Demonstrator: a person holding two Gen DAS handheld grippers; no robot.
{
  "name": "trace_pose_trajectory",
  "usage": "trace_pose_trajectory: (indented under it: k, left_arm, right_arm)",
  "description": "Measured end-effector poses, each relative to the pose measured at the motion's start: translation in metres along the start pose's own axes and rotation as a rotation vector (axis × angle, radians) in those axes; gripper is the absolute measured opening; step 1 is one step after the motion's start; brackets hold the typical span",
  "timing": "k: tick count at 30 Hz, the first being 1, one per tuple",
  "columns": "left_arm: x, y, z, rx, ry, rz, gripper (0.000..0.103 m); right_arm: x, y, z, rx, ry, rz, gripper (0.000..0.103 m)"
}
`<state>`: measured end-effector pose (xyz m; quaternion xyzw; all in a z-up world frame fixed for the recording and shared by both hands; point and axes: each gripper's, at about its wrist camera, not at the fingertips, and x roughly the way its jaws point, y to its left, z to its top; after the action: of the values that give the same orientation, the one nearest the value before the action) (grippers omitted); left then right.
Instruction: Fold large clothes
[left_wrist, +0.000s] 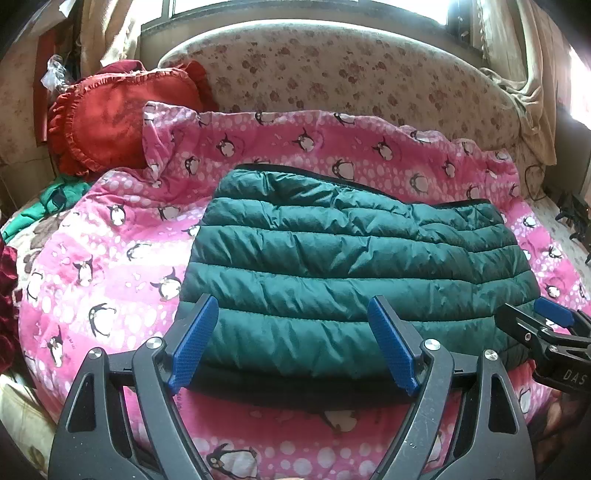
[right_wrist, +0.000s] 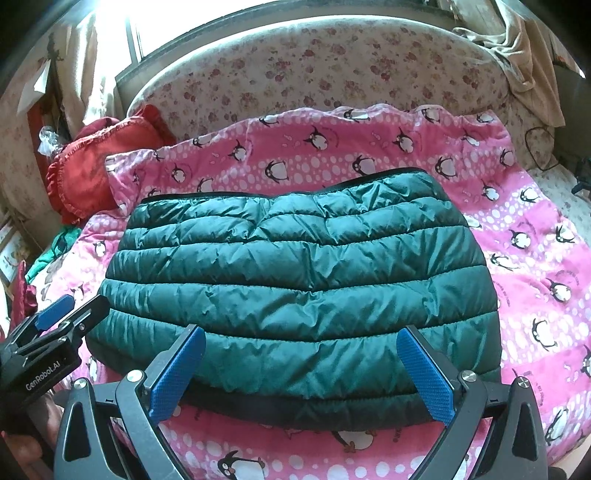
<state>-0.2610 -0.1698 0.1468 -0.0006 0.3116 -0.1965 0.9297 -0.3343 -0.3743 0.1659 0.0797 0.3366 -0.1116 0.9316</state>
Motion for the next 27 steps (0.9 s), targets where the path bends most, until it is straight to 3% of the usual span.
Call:
trace_pose_trajectory:
  k: [27]
  left_arm:
    - [0.0077, 0.0023, 0.0001, -0.007, 0.016, -0.006, 0.083]
  right_arm:
    - [0.0102, 0.0018, 0.0017, -0.001, 0.025, 0.013, 0.103]
